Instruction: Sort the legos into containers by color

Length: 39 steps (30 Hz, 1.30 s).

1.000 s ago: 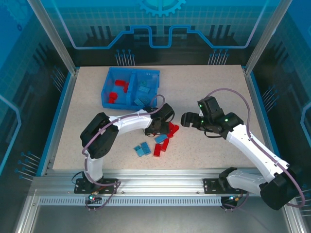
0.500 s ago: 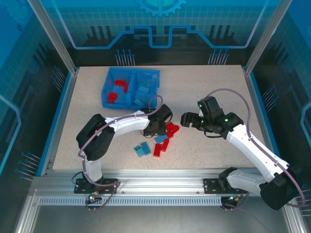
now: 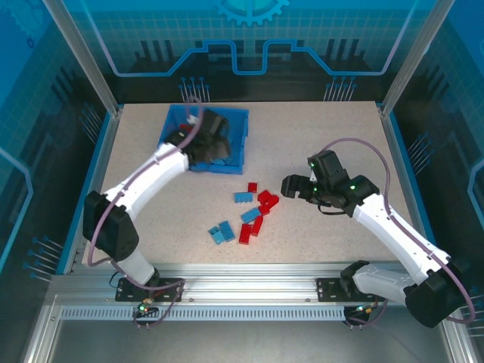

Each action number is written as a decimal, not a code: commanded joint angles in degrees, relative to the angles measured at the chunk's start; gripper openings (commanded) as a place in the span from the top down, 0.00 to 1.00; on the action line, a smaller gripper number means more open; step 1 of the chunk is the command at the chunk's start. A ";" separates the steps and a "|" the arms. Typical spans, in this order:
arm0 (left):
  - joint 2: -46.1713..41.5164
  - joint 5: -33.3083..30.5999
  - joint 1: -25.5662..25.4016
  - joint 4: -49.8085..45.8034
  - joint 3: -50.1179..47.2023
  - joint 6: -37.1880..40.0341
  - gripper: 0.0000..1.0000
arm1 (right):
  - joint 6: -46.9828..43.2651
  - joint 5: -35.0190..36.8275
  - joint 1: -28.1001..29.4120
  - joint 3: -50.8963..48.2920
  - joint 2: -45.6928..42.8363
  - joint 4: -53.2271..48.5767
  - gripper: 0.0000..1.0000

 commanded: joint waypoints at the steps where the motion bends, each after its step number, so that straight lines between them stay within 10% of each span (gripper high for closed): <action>1: 6.36 1.13 9.33 0.08 7.66 3.31 0.39 | 0.58 -0.50 -0.87 0.23 -1.69 -0.70 0.06; 10: 33.45 10.79 19.89 -8.03 35.68 -0.79 0.37 | 1.10 1.22 -0.87 -0.03 -6.47 -2.71 0.06; 17: 35.29 13.75 20.31 -7.71 37.53 -0.95 0.26 | 1.46 1.67 -0.87 -0.29 -7.87 -3.28 0.06; 30: 12.73 18.93 19.11 -0.82 19.24 1.80 0.20 | -1.72 -0.63 -0.16 1.72 -2.22 1.00 0.06; 39: -21.30 26.24 8.02 7.96 -6.37 27.42 0.23 | -35.70 4.24 13.53 10.09 10.36 6.61 0.10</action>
